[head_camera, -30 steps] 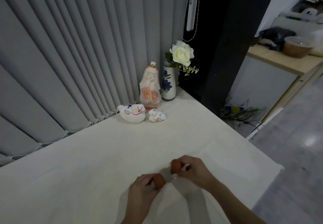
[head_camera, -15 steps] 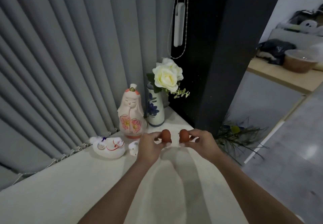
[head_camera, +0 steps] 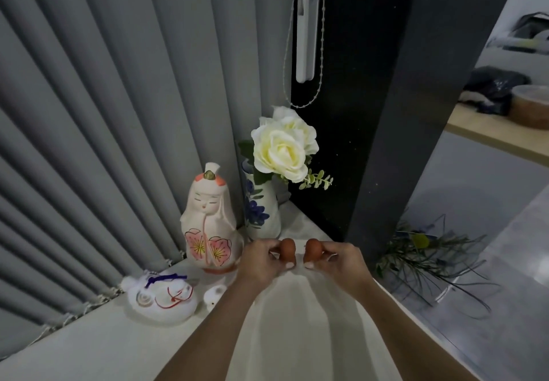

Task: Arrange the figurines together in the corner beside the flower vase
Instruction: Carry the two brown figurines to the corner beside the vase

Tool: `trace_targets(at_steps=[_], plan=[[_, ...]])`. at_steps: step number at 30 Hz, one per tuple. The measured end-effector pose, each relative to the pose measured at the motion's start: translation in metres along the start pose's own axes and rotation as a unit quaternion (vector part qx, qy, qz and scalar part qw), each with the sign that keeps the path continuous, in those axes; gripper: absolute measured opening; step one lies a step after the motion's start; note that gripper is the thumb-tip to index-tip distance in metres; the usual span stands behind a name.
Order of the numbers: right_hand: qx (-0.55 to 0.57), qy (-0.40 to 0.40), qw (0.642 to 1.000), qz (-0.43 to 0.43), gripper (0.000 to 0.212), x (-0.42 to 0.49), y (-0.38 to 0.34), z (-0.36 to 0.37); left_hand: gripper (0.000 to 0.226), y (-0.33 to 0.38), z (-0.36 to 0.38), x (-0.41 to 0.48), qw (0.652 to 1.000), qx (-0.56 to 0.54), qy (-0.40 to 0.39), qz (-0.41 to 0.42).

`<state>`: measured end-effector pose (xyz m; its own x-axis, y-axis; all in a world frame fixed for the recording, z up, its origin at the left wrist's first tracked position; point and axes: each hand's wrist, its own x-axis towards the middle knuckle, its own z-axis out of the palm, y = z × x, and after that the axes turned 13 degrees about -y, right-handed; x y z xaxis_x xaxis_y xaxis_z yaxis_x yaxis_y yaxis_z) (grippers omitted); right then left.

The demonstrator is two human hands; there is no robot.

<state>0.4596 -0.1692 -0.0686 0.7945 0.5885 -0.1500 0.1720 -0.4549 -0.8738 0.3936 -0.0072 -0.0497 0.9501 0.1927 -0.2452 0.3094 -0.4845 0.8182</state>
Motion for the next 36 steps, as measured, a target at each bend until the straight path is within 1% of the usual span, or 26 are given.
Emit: trace_targets(at_steps=[2, 3, 6, 7, 9, 11, 15, 19, 24, 28, 30, 33, 36], plan=[[0.002, -0.015, 1.0, 0.004, 0.029, 0.002, 0.001, 0.001, 0.02, -0.004, 0.0, 0.002, 1.0, 0.026, -0.008, 0.001], [0.011, -0.031, 0.999, 0.004, 0.031, 0.003, 0.003, 0.002, 0.02, -0.005, -0.001, 0.002, 1.0, 0.023, -0.013, 0.001], [0.062, -0.047, 0.996, 0.033, 0.026, 0.002, 0.005, 0.003, 0.02, -0.008, 0.0, 0.002, 1.0, 0.008, -0.01, -0.004], [0.061, -0.049, 0.996, 0.032, 0.027, 0.002, 0.006, 0.002, 0.02, -0.009, 0.0, 0.001, 1.0, 0.016, -0.005, -0.003], [0.017, -0.046, 0.999, 0.014, 0.032, 0.002, 0.007, 0.002, 0.021, -0.01, 0.001, 0.001, 1.0, 0.009, -0.003, -0.003], [0.012, -0.045, 0.999, 0.006, 0.035, 0.001, 0.006, 0.003, 0.023, -0.01, 0.001, 0.002, 1.0, -0.006, -0.007, -0.003], [0.006, -0.041, 0.999, 0.013, 0.028, 0.004, 0.007, 0.003, 0.021, -0.008, -0.001, 0.002, 1.0, 0.016, -0.021, -0.003], [-0.015, -0.034, 0.999, -0.001, 0.03, 0.006, 0.007, 0.005, 0.021, -0.004, -0.001, 0.001, 0.999, 0.008, -0.031, -0.01], [-0.03, -0.019, 0.999, -0.003, 0.014, 0.008, 0.01, 0.009, 0.024, -0.005, -0.001, 0.001, 0.999, 0.023, -0.039, -0.012], [-0.033, -0.019, 0.999, 0.01, 0.011, 0.01, 0.011, 0.009, 0.029, -0.005, -0.002, 0.001, 0.998, 0.045, -0.049, -0.015], [-0.041, -0.021, 0.999, 0.014, 0.018, 0.009, 0.009, 0.008, 0.039, -0.005, -0.002, 0.0, 0.998, 0.042, -0.051, -0.022], [-0.056, -0.018, 0.998, 0.017, 0.036, 0.006, 0.007, 0.007, 0.054, -0.004, -0.003, 0.0, 0.997, 0.026, -0.059, -0.04], [-0.065, -0.008, 0.998, 0.026, 0.047, -0.002, 0.003, 0.003, 0.049, -0.002, -0.007, -0.004, 0.996, 0.059, -0.053, -0.035]])
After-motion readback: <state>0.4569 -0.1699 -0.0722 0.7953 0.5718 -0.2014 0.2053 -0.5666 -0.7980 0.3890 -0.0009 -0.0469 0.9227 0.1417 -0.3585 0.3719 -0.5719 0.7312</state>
